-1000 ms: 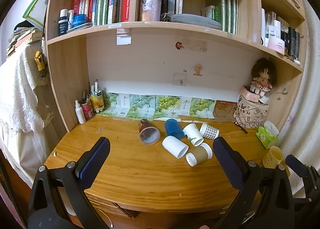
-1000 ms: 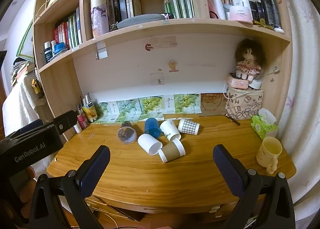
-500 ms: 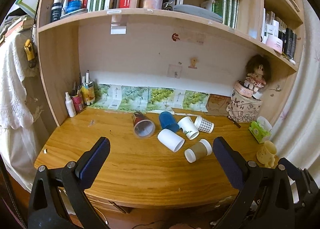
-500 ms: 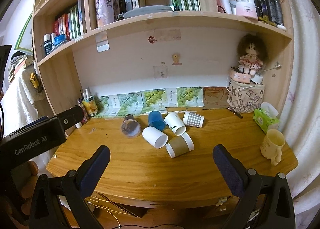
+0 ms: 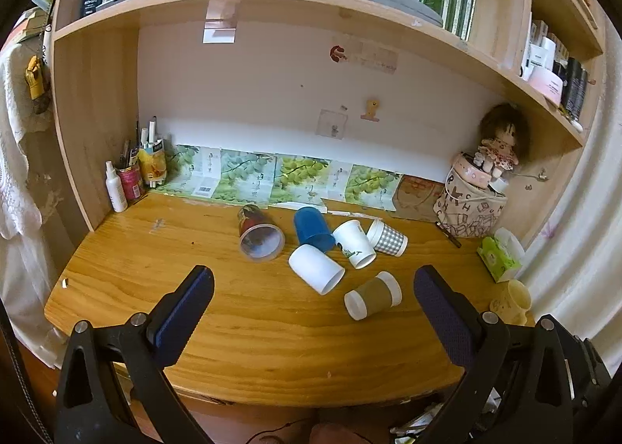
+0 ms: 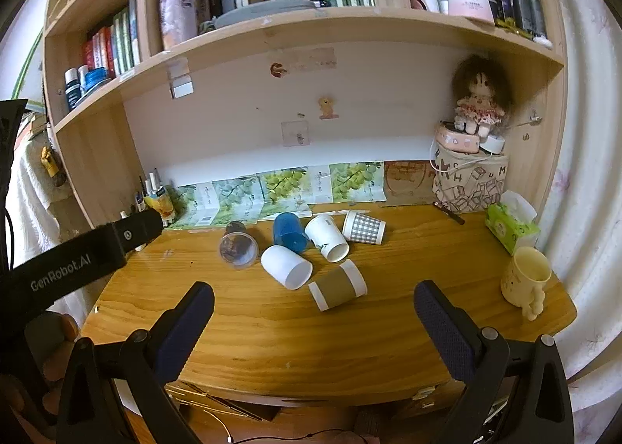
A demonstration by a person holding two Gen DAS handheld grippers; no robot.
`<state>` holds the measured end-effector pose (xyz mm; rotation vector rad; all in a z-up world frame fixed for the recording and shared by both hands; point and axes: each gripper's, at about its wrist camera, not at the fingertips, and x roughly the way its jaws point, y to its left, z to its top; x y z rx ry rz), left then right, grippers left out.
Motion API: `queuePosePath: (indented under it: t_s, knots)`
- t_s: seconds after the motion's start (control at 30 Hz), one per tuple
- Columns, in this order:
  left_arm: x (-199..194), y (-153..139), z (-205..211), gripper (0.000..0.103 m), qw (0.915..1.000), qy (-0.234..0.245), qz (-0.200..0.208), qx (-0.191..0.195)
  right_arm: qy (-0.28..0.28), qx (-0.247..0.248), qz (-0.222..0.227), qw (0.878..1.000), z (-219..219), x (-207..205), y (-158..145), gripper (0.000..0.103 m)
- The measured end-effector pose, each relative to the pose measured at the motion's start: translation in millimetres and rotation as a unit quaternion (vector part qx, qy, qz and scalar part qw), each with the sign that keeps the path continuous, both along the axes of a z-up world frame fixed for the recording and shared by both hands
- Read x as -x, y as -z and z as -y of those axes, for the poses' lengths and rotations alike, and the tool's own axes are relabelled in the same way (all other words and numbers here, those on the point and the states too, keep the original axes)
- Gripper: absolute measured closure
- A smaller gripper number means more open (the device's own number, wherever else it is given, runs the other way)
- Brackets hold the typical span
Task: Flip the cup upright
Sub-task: 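Move both tools toward the cups lying on the desk, then lower the right gripper over the white panda-print cup and close on it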
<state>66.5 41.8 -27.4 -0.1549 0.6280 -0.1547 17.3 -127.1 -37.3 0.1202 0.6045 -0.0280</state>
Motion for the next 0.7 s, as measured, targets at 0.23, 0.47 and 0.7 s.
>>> queuePosePath:
  t_s: [0.23,0.47,0.7]
  knots:
    - [-33.2,-6.4,19.9,0.000,0.9997,-0.022,0.002,0.008,-0.016,-0.017,-0.004,1.000,30.2,-40.9,0.7,0.000]
    - [-75.3,-11.7,42.3,0.000,0.9986,-0.052,0.005,-0.002,-0.046,-0.029,-0.001,0.999,60.8,-89.3,-2.5,0.000]
    - [-114.0,-10.7,58.5,0.000,0.9963,-0.084,-0.019,0.002,-0.086,-0.046,-0.010,0.995,85.3,-143.9,2.5,0.000]
